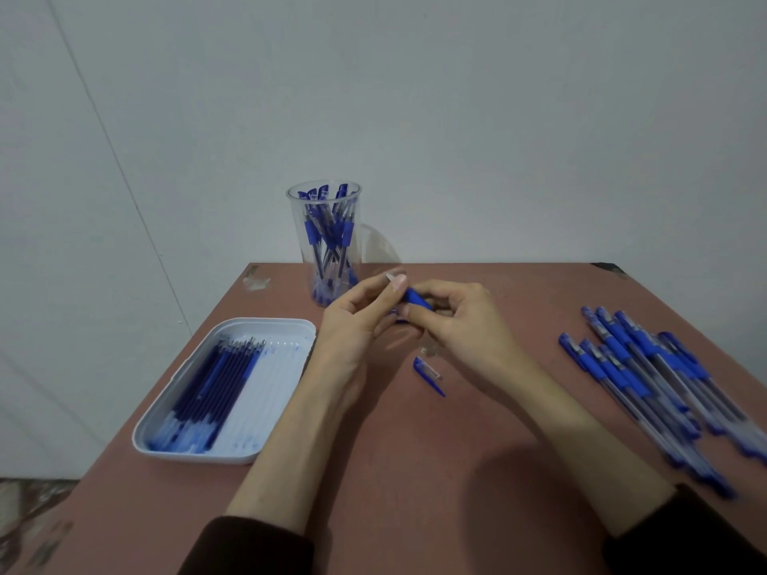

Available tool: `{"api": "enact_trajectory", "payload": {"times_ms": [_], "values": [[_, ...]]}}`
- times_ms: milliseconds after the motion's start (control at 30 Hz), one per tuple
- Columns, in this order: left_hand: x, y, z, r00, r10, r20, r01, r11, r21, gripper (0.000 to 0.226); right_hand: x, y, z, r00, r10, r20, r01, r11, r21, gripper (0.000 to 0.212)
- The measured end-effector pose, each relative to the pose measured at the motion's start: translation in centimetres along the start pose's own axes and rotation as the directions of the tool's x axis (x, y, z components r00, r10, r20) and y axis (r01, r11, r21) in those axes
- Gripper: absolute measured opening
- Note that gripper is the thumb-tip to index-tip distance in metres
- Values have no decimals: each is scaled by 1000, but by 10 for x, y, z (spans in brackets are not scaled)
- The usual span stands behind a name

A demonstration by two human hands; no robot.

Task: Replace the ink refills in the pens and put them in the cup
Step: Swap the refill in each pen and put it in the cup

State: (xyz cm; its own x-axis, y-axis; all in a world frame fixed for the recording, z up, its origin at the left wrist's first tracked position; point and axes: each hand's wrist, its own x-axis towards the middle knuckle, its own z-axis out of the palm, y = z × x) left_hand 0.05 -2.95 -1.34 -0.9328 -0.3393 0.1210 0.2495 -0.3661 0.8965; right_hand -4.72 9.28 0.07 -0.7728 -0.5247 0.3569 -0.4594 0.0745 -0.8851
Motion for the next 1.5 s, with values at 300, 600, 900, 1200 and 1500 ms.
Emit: {"api": "enact_trajectory", "payload": {"times_ms": [300,600,900,1200,1500], "values": [[-3,2,4,999,32,25,-31,999,-9,13,-1,-2,3,1000,-11,-19,9,996,-86,10],[-4,14,1,980,26,196,-18,999,-43,20,-1,-12,-9,902,200,382,-361,835,415,15],[-4,9,5,988,14,157,-9,999,-34,22,5,-7,-16,893,246,377,-400,818,413,14],[-10,2,-1,940,14,341,-321,371,871,46,15,26,-36,923,360,-140,-369,928,-47,10],[-3,-3,-12,971,134,199,-236,383,893,14,11,18,-39,989,79,-127,-127,891,-436,20]]}}
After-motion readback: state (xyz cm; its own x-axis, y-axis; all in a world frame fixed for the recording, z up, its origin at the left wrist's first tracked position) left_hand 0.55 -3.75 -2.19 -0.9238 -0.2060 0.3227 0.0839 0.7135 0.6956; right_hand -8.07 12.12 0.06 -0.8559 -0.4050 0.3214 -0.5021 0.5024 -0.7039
